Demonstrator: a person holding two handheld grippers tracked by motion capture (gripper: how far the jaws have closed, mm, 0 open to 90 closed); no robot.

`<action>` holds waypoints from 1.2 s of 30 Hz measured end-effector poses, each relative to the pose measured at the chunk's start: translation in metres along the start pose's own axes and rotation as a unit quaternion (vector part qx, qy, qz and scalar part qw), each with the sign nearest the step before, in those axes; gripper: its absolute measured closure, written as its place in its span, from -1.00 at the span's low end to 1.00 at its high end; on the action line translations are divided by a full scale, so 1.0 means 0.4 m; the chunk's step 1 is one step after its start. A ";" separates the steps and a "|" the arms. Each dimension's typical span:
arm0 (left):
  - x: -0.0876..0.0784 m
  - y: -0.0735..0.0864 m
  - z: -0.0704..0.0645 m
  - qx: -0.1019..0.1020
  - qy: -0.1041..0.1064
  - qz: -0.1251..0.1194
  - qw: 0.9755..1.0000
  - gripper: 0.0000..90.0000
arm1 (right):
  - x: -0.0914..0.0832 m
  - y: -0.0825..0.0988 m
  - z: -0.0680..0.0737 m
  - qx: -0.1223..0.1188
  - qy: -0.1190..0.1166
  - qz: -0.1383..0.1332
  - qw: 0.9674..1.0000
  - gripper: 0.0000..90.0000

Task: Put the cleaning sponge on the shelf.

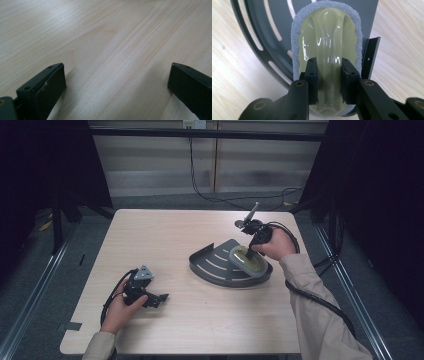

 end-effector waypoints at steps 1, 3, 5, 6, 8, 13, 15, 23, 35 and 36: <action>0.000 0.000 0.000 0.000 0.000 0.000 1.000 -0.97 | 0.003 0.000 -0.003 0.006 -0.003 -0.003 1.000 0.59; 0.000 0.000 0.000 0.000 0.000 0.000 1.000 -0.97 | 0.005 0.000 -0.004 0.006 -0.005 -0.004 1.000 0.59; 0.000 0.000 0.000 0.000 0.000 0.000 1.000 -0.97 | 0.008 0.000 -0.008 0.007 -0.001 -0.005 1.000 0.59; 0.000 0.000 0.000 0.000 0.000 0.000 1.000 -0.97 | 0.009 0.000 -0.009 0.010 0.000 -0.007 1.000 0.59; 0.001 0.000 0.000 0.000 -0.001 -0.001 1.000 -0.97 | 0.012 0.000 -0.013 0.011 -0.003 -0.010 1.000 0.59; 0.001 0.000 0.000 0.000 -0.001 -0.001 1.000 -0.97 | 0.019 0.003 -0.019 0.017 -0.003 -0.009 1.000 0.59; 0.001 0.000 0.000 0.000 -0.001 -0.001 1.000 -0.97 | 0.023 0.005 -0.021 0.022 -0.003 -0.008 1.000 0.59; 0.000 0.000 0.000 0.000 -0.001 -0.001 1.000 -0.97 | 0.041 0.005 -0.025 0.030 -0.003 -0.008 1.000 0.59; 0.001 0.000 0.000 0.000 -0.001 -0.002 1.000 -0.97 | 0.060 0.007 -0.031 0.036 0.003 0.000 0.999 0.59; 0.001 0.000 0.000 0.000 -0.001 -0.002 1.000 -0.97 | 0.062 0.008 -0.033 0.036 0.003 0.000 0.999 0.59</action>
Point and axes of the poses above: each handheld gripper's, and its own axes: x roughly forward along the jaws, y roughly out of its underside, z roughly to its left, the point moved 1 cm from there along x, roughly forward along the jaws, and after that the axes turned 9 degrees about z, right-handed, at the moved point
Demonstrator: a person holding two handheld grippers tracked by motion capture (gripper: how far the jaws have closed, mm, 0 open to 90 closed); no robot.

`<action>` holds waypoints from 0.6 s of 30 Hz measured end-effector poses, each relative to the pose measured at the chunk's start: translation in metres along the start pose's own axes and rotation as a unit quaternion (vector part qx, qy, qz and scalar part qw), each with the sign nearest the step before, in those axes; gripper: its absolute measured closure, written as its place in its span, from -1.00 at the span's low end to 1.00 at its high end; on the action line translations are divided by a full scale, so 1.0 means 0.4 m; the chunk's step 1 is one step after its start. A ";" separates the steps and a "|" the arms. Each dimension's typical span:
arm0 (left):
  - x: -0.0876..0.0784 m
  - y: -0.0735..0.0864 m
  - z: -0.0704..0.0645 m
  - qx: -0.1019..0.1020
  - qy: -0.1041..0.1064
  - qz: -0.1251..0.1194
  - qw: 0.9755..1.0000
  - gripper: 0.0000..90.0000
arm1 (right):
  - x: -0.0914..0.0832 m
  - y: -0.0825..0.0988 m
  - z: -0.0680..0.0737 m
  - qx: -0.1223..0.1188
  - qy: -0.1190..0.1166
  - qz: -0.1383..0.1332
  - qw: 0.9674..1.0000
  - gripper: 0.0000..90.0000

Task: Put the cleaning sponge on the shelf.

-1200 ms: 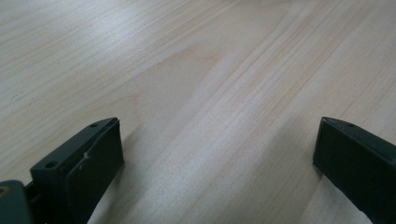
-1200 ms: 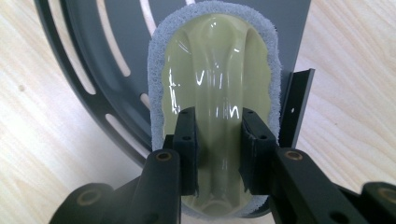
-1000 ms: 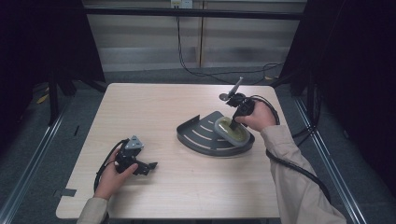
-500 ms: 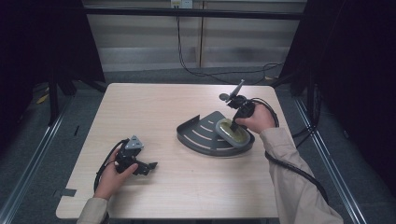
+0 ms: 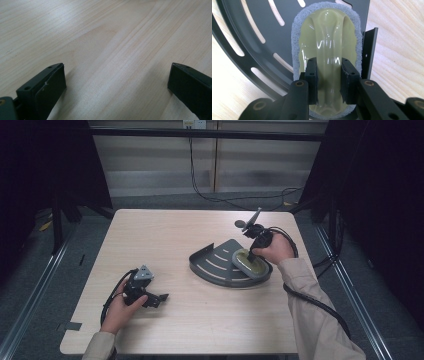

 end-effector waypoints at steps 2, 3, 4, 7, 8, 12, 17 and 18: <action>0.000 0.000 0.000 0.000 0.000 0.000 1.000 -0.97 | 0.004 0.001 0.000 0.000 0.000 0.001 1.000 0.59; 0.000 0.000 0.000 0.000 0.000 0.000 1.000 -0.97 | 0.005 0.002 -0.001 0.001 -0.001 0.000 1.000 0.59; 0.000 0.000 0.000 0.000 0.000 0.000 1.000 -0.97 | 0.006 0.002 -0.002 0.002 0.000 0.001 1.000 0.58; 0.000 0.000 0.000 0.000 0.000 0.000 1.000 -0.97 | 0.011 0.004 -0.005 0.003 0.000 0.001 1.000 0.58; 0.000 0.000 0.000 0.000 0.000 0.000 1.000 -0.97 | 0.012 0.004 -0.005 0.004 0.000 0.001 1.000 0.58; 0.000 0.000 0.000 0.000 0.000 0.000 1.000 -0.97 | 0.016 0.005 -0.005 0.005 0.002 0.001 1.000 0.58; 0.000 0.000 0.000 0.000 0.000 0.000 1.000 -0.97 | 0.019 0.005 -0.005 0.006 0.003 0.001 1.000 0.58; 0.000 0.000 0.000 0.000 0.000 0.000 1.000 -0.97 | 0.019 0.005 -0.005 0.006 0.003 0.003 1.000 0.58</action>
Point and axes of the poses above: each handheld gripper's, and its own axes: x roughly forward along the jaws, y roughly out of its underside, z roughly to its left, the point moved 1 cm from there along x, roughly forward along the jaws, and after that the axes turned 9 degrees about z, right-handed, at the moved point
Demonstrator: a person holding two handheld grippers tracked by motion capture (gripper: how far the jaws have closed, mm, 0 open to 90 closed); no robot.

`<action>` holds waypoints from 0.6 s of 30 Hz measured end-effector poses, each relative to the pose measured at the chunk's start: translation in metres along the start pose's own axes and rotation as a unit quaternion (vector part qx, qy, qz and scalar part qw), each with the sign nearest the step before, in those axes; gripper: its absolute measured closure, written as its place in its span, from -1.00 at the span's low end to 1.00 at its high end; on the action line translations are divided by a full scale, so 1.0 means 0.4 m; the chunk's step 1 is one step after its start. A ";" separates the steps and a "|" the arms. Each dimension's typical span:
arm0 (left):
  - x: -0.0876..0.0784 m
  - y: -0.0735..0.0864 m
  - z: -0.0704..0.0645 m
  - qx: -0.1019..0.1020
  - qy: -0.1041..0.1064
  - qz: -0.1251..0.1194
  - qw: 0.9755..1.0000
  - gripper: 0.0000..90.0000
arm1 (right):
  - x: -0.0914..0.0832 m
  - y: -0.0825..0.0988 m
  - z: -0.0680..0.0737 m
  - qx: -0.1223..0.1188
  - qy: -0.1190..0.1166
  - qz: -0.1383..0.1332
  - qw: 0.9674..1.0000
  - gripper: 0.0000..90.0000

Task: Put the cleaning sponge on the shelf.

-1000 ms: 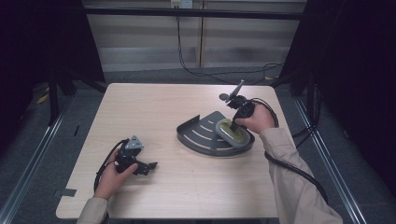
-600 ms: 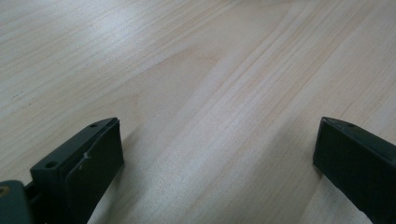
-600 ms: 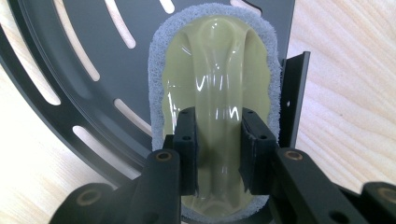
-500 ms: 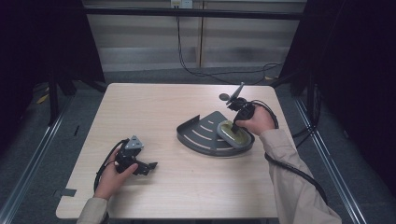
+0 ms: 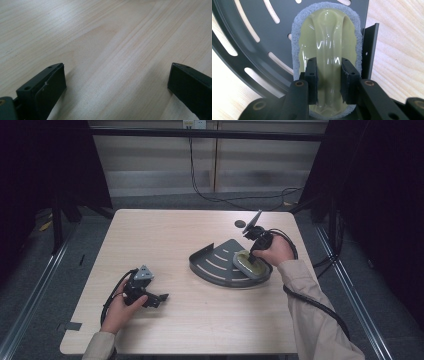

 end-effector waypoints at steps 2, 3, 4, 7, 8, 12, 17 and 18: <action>0.000 0.000 0.000 0.000 0.000 0.000 1.000 -0.97 | 0.001 -0.001 0.001 0.001 0.001 -0.001 1.000 0.58; 0.000 0.000 0.000 0.000 0.000 0.000 1.000 -0.97 | 0.001 -0.002 0.000 0.000 0.001 -0.002 1.000 0.58; 0.000 0.000 0.000 0.000 0.000 0.000 1.000 -0.97 | 0.001 -0.002 0.000 0.000 0.001 -0.002 1.000 0.58; 0.000 0.000 0.000 0.000 0.000 0.000 1.000 -0.97 | 0.003 -0.003 0.001 0.002 0.000 -0.002 1.000 0.58; 0.000 0.000 0.000 0.000 0.000 0.000 1.000 -0.97 | 0.003 -0.003 0.002 0.002 0.000 -0.002 1.000 0.58; 0.000 0.000 0.000 0.000 0.000 0.000 1.000 -0.97 | 0.005 -0.004 0.003 0.005 0.002 -0.002 1.000 0.58; 0.000 0.000 0.000 0.001 0.001 0.000 1.000 -0.98 | 0.010 -0.005 0.004 0.006 0.000 -0.003 1.000 0.58; 0.000 0.000 0.000 0.001 0.000 0.000 1.000 -0.98 | 0.011 -0.005 0.005 0.007 0.000 -0.002 1.000 0.58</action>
Point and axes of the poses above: each handheld gripper's, and its own axes: x roughly forward along the jaws, y roughly out of its underside, z roughly to its left, the point moved 1 cm from there along x, roughly forward along the jaws, and after that the axes turned 9 degrees about z, right-handed, at the moved point
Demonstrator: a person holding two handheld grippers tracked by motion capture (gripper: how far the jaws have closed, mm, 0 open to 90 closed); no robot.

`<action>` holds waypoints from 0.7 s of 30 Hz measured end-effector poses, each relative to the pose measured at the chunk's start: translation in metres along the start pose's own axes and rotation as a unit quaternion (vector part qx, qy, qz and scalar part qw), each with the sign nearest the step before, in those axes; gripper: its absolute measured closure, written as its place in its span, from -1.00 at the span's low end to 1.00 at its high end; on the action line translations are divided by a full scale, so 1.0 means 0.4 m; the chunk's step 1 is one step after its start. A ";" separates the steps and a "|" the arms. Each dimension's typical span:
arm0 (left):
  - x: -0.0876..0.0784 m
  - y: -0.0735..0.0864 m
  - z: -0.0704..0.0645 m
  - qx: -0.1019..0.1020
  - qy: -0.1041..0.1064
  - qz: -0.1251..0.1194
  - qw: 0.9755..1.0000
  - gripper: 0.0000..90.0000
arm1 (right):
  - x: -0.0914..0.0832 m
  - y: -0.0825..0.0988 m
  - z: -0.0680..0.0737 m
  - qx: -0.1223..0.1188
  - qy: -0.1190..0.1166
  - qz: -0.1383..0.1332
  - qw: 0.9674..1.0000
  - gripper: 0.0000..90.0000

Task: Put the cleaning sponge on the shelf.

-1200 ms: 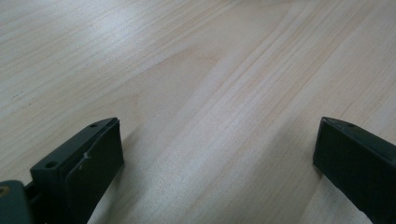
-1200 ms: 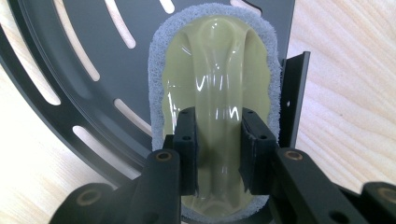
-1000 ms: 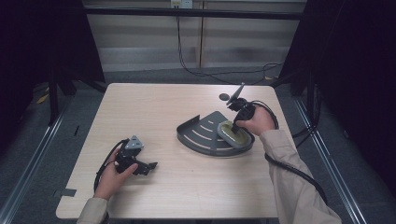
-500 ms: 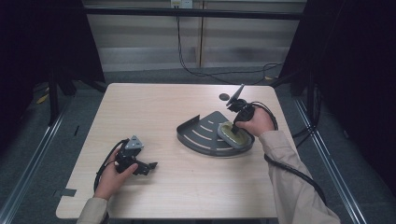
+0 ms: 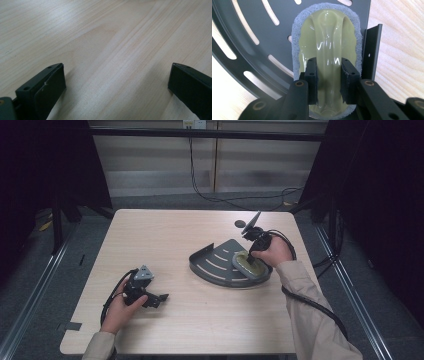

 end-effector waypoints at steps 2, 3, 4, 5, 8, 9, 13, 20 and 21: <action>0.000 0.000 0.000 0.000 0.000 0.000 1.000 -0.98 | 0.002 0.001 0.000 0.002 -0.001 0.001 1.000 0.58; 0.000 0.000 0.000 0.000 0.000 0.000 1.000 -0.98 | 0.002 0.001 -0.001 0.003 0.000 0.003 1.000 0.58; 0.000 0.000 0.000 0.000 0.000 0.000 1.000 -0.98 | 0.004 0.002 -0.002 0.005 -0.001 0.003 1.000 0.58; 0.000 0.000 0.000 0.000 0.000 0.000 1.000 -0.98 | 0.004 0.003 -0.003 0.005 -0.001 0.002 1.000 0.58; 0.000 0.000 0.000 0.000 0.000 0.000 1.000 -0.98 | 0.004 0.005 -0.005 0.008 0.000 0.002 1.000 0.58; 0.000 0.000 0.000 0.000 0.000 0.000 1.000 -0.98 | 0.004 0.005 -0.005 0.008 0.001 0.001 1.000 0.57; 0.000 0.000 0.000 0.000 0.000 0.000 1.000 -0.98 | 0.004 0.007 -0.004 0.004 0.002 0.002 1.000 0.55; 0.000 0.000 0.000 0.000 0.000 0.000 1.000 -0.98 | -0.004 0.010 -0.004 0.005 0.005 -0.003 1.000 0.46; 0.000 0.000 0.000 0.000 0.000 0.000 1.000 -0.98 | -0.006 0.011 -0.005 0.003 0.005 -0.001 1.000 0.45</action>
Point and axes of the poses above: each handheld gripper's, and its own axes: x roughly forward along the jaws, y roughly out of its underside, z roughly to its left, the point moved 1 cm from there along x, roughly forward along the jaws, and after that the axes turned 9 degrees about z, right-handed, at the moved point
